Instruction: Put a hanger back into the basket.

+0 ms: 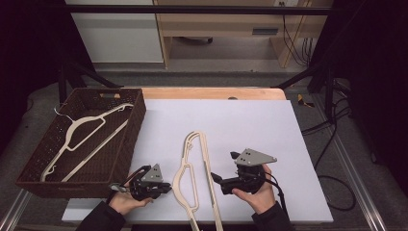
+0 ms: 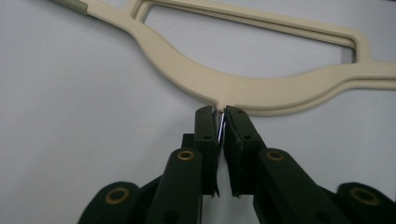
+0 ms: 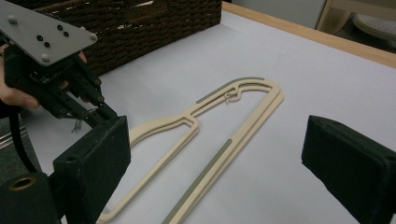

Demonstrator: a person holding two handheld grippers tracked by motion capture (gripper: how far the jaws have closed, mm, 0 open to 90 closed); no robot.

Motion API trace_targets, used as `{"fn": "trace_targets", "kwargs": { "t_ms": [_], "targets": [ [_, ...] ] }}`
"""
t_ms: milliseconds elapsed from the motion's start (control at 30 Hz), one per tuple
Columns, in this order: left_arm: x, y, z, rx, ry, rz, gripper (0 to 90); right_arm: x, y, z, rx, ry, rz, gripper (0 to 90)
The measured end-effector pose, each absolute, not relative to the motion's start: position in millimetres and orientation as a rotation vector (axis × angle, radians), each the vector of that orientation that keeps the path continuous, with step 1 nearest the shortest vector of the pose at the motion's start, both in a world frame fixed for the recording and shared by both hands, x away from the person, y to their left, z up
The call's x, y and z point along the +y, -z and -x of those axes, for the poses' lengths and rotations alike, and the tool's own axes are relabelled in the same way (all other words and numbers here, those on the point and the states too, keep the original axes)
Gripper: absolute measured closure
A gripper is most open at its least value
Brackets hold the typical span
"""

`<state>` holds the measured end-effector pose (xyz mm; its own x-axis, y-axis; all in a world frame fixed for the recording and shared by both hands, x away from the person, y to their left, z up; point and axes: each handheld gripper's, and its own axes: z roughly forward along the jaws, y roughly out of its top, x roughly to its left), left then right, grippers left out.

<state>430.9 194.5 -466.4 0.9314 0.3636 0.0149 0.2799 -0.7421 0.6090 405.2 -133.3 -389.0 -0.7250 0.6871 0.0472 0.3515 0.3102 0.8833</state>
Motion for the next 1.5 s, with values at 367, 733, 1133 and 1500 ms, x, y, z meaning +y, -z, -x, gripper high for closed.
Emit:
{"fn": "trace_targets", "kwargs": {
  "t_ms": [367,733,1133,1500],
  "targets": [
    [194.0,464.9,-431.0,0.420,-0.176,-2.464,87.8,-130.8,390.9,-405.5,2.256,-1.385,-0.925,8.4],
    [189.3,457.5,-430.9,0.405,-0.179,-2.486,88.1,-118.9,395.7,-403.0,2.301,-1.393,-0.888,10.0],
    [190.1,454.3,-433.9,0.448,-0.138,-2.475,88.1,-104.8,404.8,-401.8,2.364,-1.369,-0.850,10.0],
    [185.1,458.7,-432.8,0.412,-0.151,-2.486,88.6,-99.9,409.6,-401.6,2.394,-1.358,-0.835,10.2]
  ]
}}
